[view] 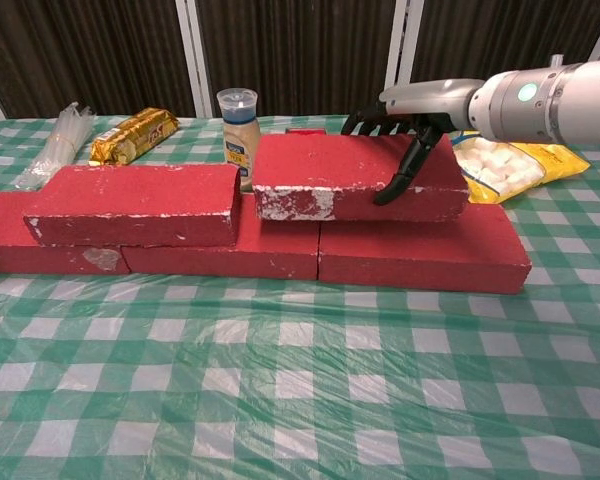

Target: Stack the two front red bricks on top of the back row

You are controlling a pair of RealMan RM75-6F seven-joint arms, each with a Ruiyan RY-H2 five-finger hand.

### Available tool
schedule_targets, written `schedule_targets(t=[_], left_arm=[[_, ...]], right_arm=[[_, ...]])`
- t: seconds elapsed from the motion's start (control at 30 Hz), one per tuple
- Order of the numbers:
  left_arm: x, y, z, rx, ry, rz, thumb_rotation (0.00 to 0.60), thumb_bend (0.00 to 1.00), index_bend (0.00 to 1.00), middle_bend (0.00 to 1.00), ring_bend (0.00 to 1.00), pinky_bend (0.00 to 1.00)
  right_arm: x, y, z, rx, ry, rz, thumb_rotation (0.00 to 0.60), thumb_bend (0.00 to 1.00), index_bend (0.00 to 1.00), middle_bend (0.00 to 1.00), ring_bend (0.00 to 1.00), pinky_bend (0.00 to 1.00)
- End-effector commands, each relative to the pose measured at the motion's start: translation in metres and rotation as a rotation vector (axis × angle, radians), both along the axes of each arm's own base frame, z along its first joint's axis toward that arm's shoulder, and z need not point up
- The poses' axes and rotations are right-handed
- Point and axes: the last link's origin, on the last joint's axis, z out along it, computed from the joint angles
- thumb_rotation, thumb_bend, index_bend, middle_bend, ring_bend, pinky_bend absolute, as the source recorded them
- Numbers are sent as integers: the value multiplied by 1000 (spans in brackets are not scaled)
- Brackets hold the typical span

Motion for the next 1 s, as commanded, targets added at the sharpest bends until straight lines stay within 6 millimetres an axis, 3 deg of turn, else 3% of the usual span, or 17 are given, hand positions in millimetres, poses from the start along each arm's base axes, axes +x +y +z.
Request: schedule_targets(t=[0.03,1.0], left_arm=[[0,0,0,-1,1,0,600,295,0,0,0,23],[3,-5,1,-44,-26,-18,600,294,0,0,0,23]], right_arm=[[-2,4,-2,11,3,3,562,114,478,415,360,406],[7,32,-11,-51,47,-41,593,114,438,415,360,409]])
